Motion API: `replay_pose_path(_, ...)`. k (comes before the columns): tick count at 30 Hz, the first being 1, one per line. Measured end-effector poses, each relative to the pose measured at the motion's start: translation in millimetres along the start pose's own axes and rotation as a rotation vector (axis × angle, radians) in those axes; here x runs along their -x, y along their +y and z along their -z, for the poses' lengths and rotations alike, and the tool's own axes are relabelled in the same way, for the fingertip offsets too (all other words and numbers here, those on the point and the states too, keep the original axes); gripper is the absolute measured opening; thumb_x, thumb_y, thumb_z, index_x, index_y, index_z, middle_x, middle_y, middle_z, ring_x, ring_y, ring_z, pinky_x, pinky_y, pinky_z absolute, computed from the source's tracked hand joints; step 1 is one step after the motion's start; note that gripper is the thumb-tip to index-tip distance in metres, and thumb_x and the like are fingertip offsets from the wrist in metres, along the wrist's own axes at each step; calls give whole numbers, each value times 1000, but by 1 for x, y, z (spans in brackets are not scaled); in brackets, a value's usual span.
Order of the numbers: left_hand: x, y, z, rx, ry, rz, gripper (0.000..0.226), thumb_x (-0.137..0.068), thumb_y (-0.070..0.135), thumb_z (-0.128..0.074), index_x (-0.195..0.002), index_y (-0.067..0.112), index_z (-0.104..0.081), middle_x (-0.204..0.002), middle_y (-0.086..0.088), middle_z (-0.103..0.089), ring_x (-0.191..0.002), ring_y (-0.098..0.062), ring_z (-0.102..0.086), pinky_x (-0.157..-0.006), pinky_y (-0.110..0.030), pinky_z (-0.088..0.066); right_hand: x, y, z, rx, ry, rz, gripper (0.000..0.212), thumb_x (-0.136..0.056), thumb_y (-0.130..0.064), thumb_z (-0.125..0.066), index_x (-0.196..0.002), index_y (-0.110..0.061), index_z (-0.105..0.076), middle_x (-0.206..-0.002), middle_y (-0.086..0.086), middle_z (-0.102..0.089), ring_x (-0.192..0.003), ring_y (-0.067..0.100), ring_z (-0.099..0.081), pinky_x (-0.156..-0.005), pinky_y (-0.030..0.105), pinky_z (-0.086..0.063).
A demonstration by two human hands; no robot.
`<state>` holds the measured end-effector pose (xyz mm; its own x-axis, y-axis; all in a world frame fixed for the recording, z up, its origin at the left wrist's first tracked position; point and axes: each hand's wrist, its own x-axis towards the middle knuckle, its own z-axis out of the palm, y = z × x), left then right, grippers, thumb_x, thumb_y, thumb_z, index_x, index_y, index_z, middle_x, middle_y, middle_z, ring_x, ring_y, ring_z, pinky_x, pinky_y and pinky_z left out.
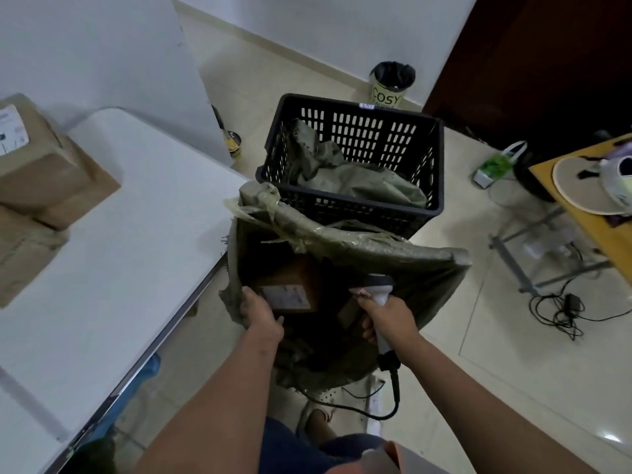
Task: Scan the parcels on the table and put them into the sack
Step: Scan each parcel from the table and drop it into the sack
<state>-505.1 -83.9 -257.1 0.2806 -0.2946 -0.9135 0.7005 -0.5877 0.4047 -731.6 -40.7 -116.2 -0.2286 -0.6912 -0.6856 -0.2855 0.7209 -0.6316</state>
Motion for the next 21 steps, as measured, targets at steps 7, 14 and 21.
replay_pose_path(7, 42, 8, 12, -120, -99, -79, 40, -100, 18, -52, -139, 13, -46, -133, -5, -54, -125, -25, -51, -105, -39, -43, 4, -2, -5, 33, -29, -1, 24, -95, -31, -61, -86, -9, -60, -65, 9, -64, -46, 15, -61, -46, 23, -48)
replay_pose_path(14, 48, 23, 31, -223, -173, -25, 28, -99, 7, -51, -127, 4, -53, -124, -7, -48, -112, -27, -57, -105, -37, -45, 11, -12, -25, 55, -79, 25, 22, -95, -32, -62, -88, -11, -58, -67, 8, -65, -49, 15, -62, -47, 24, -50)
replay_pose_path(21, 44, 65, 89, -301, -258, 29, 20, -101, 14, -50, -117, 6, -58, -129, -11, -57, -112, -27, -58, -101, -37, -46, 20, -44, -80, 200, -125, 89, 27, -93, -34, -63, -89, -7, -65, -68, 9, -68, -54, 19, -65, -53, 28, -53)
